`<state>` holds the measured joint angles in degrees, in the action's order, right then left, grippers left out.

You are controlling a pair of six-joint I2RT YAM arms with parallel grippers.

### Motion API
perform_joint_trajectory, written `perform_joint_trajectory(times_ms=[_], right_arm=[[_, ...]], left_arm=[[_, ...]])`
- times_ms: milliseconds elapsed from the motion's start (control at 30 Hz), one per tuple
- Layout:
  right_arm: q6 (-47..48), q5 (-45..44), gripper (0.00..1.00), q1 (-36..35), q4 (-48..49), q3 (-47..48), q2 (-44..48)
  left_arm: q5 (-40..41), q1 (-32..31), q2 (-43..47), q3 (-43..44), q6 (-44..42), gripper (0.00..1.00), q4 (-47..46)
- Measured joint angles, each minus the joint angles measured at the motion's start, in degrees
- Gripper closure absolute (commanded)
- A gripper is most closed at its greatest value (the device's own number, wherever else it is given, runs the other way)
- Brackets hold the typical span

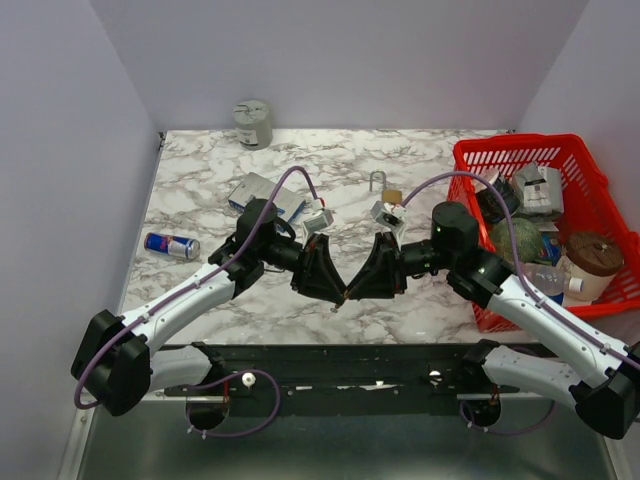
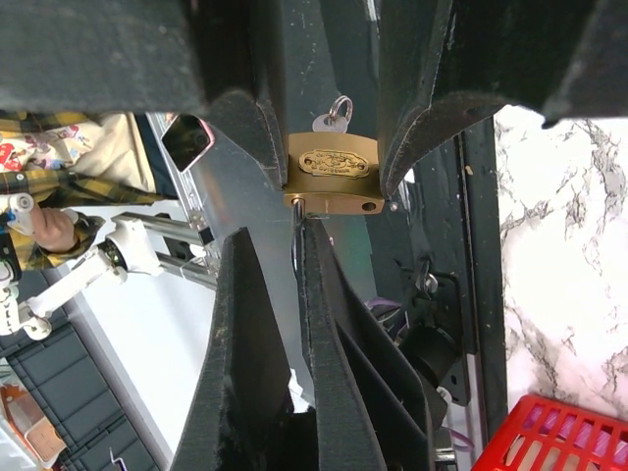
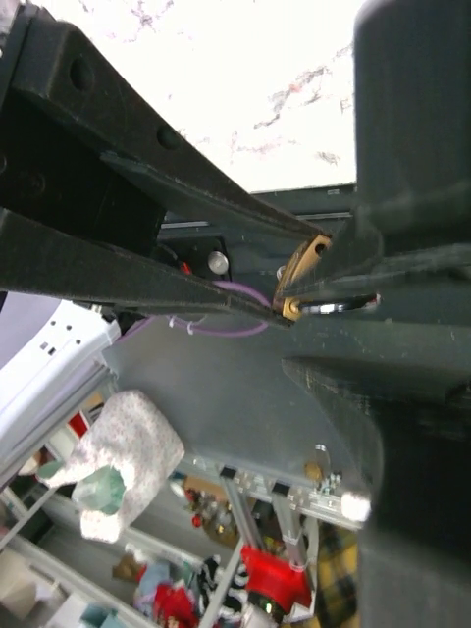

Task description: Unlock with the key

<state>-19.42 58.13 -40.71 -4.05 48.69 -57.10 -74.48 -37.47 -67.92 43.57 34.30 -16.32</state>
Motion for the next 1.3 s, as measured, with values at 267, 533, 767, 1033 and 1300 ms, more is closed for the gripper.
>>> perform_joint_trajectory(times_ms=[267, 533, 767, 1033, 1300], right_arm=[[0.5, -6.0, 0.99, -0.1, -4.9, 0.9, -0.7], [-0.3, -19.2, 0.99, 0.3, -11.6, 3.0, -3.8], [-3.7, -27.5, 0.99, 0.2, -13.9, 4.8, -9.4], [-6.3, -30.5, 0.99, 0.1, -14.2, 6.1, -12.0], [-8.2, -33.4, 0.44, -0.1, -14.1, 5.9, -11.7]], left_arm=[[3.0, 0.0, 0.0, 1.0, -5.9, 1.0, 7.0], [22.0, -0.6, 1.3, 4.7, -17.9, 1.0, 23.5], [45.4, -6.6, 3.7, 4.7, -21.4, 1.0, 29.0], [60.0, -11.4, 5.2, 4.7, -20.7, 1.0, 30.8], [63.2, -11.8, 5.1, 4.8, -18.3, 1.0, 31.1]])
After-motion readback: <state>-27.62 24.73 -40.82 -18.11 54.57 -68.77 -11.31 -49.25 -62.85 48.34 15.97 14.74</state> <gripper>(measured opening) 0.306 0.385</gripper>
